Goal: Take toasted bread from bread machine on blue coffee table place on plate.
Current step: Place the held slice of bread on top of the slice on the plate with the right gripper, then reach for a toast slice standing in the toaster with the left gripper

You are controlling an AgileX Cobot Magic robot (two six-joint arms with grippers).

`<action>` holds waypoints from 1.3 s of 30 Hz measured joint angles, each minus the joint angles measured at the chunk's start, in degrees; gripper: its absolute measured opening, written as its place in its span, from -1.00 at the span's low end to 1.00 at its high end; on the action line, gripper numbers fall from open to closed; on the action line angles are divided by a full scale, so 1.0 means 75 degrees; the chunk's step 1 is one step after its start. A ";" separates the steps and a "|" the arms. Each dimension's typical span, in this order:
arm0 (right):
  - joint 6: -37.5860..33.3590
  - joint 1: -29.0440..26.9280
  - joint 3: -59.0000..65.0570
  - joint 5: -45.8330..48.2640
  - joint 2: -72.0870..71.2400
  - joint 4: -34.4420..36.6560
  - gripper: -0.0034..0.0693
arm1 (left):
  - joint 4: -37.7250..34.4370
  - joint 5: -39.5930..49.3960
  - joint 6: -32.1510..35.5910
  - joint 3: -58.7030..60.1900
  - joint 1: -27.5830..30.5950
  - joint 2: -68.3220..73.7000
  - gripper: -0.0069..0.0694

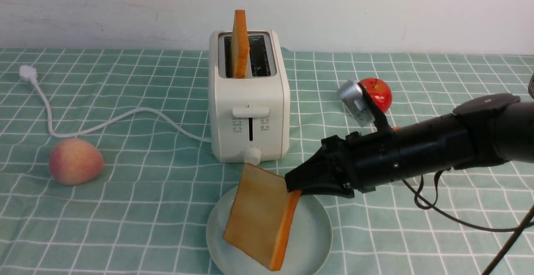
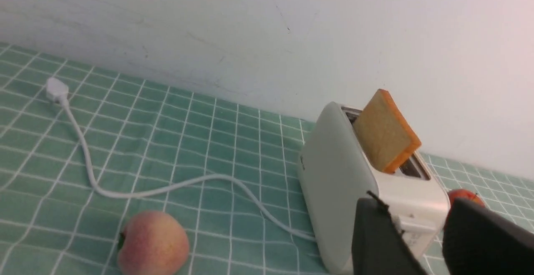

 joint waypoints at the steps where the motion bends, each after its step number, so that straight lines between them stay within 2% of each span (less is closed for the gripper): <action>1: 0.0000 0.0000 0.0000 -0.0018 0.0007 -0.0020 -0.08 | 0.0000 -0.0063 0.0004 -0.0013 0.0000 0.0000 -0.19; 2: -0.0016 -0.0015 0.0000 -0.0080 0.0006 -0.0115 0.04 | -0.0021 -0.0417 0.0033 -0.0051 0.0000 0.0226 -0.19; 4: 0.0049 -0.0079 -0.0029 -0.0297 0.0006 -0.0532 0.41 | -0.0209 -0.1153 0.0053 -0.0179 0.0000 0.0876 -0.19; 5: 0.0065 -0.0090 -0.0028 -0.0310 -0.0002 -0.0606 0.46 | -0.0209 -0.1174 0.0053 -0.0199 0.0000 0.0919 -0.19; 6: 0.0251 -0.0188 -0.0079 -0.0352 -0.0052 -0.0895 0.63 | -0.0367 -0.1110 0.0053 -0.0447 0.0000 0.1280 -0.19; 10: 0.0877 -0.0531 -0.0394 -0.0380 -0.0507 -0.2068 0.82 | -0.0662 -0.0150 0.0062 -0.1662 0.0000 0.2339 -0.19; 12: 0.1102 -0.0600 -0.0535 -0.0380 -0.0753 -0.2485 0.83 | -0.0719 0.0286 0.0082 -0.2068 0.0000 0.2743 -0.19; 16: 0.2416 -0.0662 -0.0904 -0.0314 -0.1743 -0.3997 0.76 | -0.0813 0.1548 0.0206 -0.3675 -0.0409 0.4281 -0.16; 18: 0.3120 -0.0604 -0.0930 -0.0171 -0.2388 -0.4830 0.68 | -0.0737 0.1808 0.0407 -0.4373 -0.0887 0.5030 -0.09; 22: 0.4124 -0.0504 -0.0939 0.0059 -0.3266 -0.5828 0.63 | -0.0543 0.1947 0.0373 -0.5627 -0.1698 0.6498 0.12; 23: 0.4164 -0.0496 -0.0939 0.0097 -0.3354 -0.5905 0.62 | -0.0531 0.1953 0.0331 -0.5775 -0.1743 0.6658 0.15; 26: 0.4617 -0.0480 -0.0939 0.0430 -0.4167 -0.6320 0.62 | -0.0451 0.2563 -0.0025 -0.7381 -0.1917 0.8345 0.48; 28: 0.4644 -0.0480 -0.0924 0.0505 -0.4509 -0.6441 0.62 | -0.0451 0.2890 -0.0071 -0.8261 -0.1917 0.9180 0.63; 33: 0.4644 -0.0480 -0.0924 0.0623 -0.4933 -0.6555 0.62 | -0.0763 0.3458 0.0150 -0.9720 -0.1917 1.0769 0.73; 39: 0.4644 -0.0480 -0.0916 0.0657 -0.4964 -0.6861 0.62 | -0.0804 0.3417 0.0563 -1.0451 -0.1971 1.1774 0.73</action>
